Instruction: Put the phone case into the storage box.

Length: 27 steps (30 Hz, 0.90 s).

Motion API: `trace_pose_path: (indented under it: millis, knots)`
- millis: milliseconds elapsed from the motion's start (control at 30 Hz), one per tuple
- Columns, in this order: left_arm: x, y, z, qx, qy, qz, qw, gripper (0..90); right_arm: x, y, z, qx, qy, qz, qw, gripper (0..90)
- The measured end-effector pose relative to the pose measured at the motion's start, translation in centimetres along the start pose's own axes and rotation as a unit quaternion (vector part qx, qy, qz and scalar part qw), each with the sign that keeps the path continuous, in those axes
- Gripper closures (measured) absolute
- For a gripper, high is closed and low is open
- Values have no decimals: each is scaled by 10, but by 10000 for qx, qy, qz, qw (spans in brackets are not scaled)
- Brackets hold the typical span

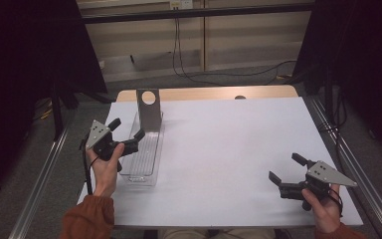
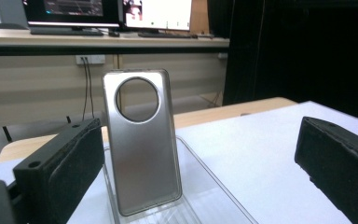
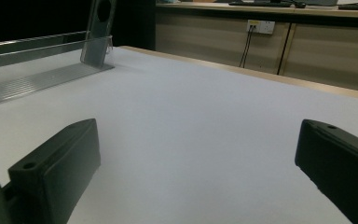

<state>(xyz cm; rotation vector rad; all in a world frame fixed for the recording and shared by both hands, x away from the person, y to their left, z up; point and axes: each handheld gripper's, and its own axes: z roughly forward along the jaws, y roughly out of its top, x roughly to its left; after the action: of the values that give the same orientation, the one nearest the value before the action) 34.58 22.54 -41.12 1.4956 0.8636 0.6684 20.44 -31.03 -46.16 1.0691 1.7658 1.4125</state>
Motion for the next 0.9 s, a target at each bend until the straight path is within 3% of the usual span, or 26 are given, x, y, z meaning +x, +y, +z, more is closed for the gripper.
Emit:
trace_pose_path:
  millis: [133,267,367,467,567,700,767,900]
  knots:
    - [-4,0,-12,-89,43,70,9999,16,-1,-1,1,8,-85,41,10000,0]
    - [-8,-5,-21,-97,-30,-31,9999,16,-1,-1,0,1,-66,31,10000,0]
    - [-9,-11,-30,67,-23,156,9999,16,-1,0,0,21,-76,36,10000,0]
    - [-8,-20,-35,24,32,-63,10000,16,-1,-1,1,21,-91,18,10000,0]
    - [-9,-26,-41,119,40,63,9999,16,0,0,0,28,-97,19,9999,0]
    - [-12,-33,-49,106,118,-2,9999,16,-1,-1,-1,7,-154,23,9999,0]
    - [-14,-37,-53,83,52,-68,9999,16,-2,0,-2,-11,-165,29,9999,0]
    - [-19,-43,-62,101,19,39,9999,15,-3,-1,-5,-9,-213,69,9997,0]
